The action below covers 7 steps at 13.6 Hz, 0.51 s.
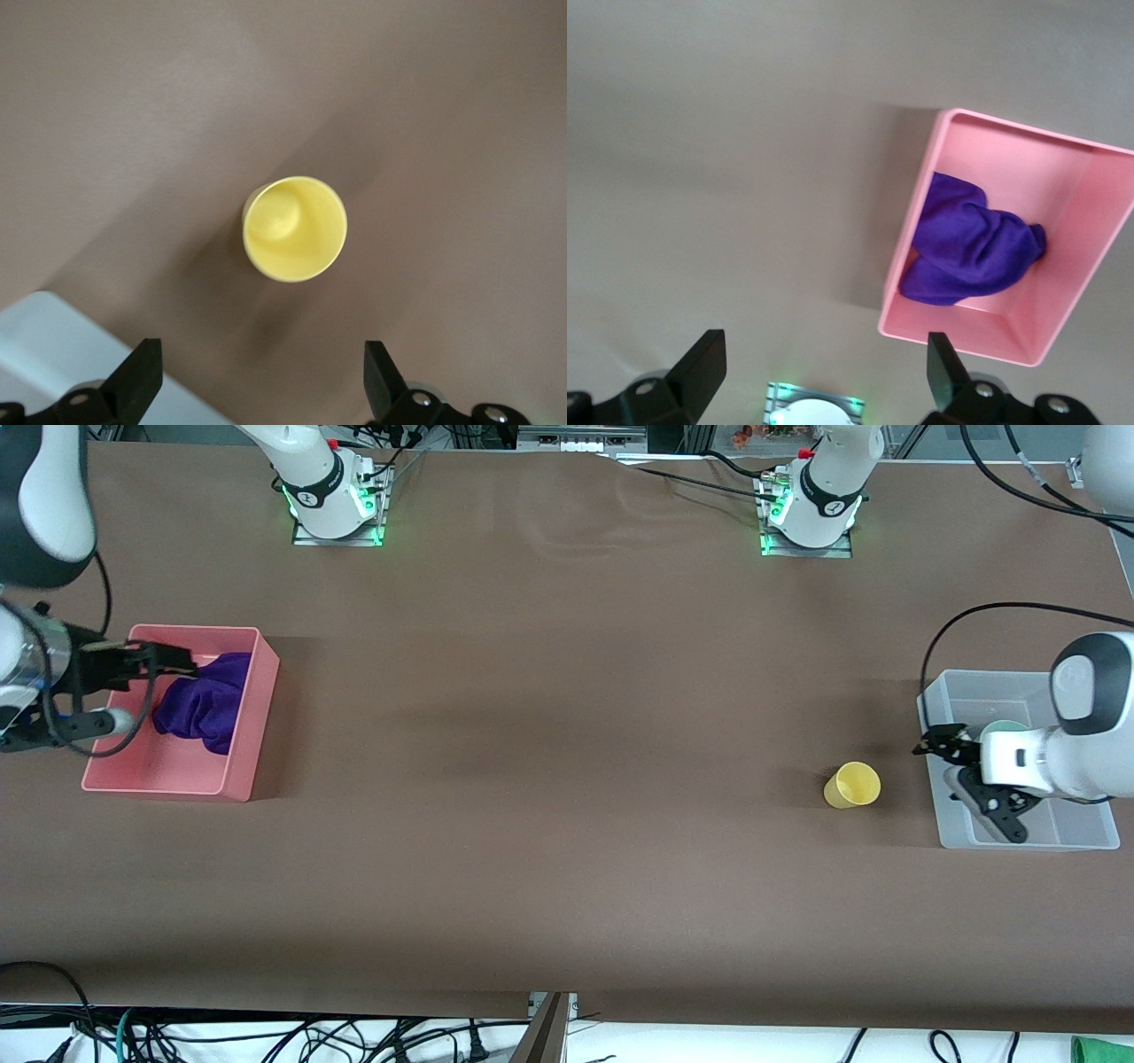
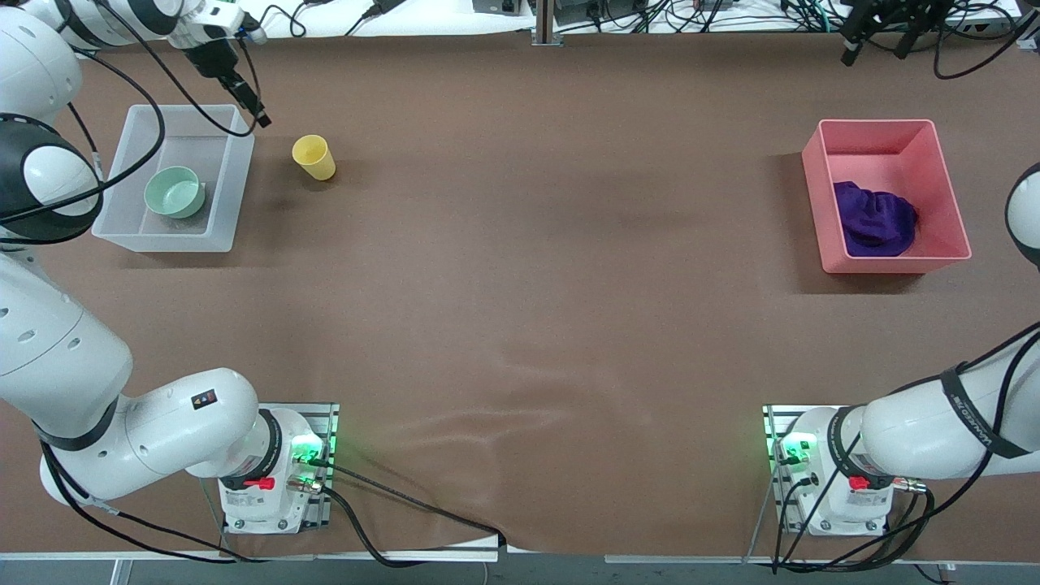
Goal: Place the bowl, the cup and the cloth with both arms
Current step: 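Move the left gripper to the yellow cup and grasp it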
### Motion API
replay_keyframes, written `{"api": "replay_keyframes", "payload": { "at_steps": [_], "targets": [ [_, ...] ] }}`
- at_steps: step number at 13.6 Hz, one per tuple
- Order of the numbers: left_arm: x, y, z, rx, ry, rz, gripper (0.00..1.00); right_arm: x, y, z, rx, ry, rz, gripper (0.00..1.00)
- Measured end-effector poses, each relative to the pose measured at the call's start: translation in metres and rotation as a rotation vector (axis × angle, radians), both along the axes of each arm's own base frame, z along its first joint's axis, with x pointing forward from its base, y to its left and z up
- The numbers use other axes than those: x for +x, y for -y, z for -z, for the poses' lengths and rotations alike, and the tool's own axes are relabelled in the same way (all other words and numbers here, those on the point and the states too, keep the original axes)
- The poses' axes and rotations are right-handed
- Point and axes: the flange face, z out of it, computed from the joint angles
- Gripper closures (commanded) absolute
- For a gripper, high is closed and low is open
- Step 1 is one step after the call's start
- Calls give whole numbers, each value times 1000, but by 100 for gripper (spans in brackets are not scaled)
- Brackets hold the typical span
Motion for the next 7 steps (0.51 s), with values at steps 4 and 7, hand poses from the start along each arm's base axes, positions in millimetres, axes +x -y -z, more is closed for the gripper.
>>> {"api": "replay_keyframes", "payload": {
  "at_steps": [4,7],
  "targets": [
    [6,1,45,-34,-32,-144,0,-7,-9,-36,8,85,-2,0],
    [10,9,69,-76,-47,-213,0,-13,-7,-58,11,133,0,0]
  ]
}}
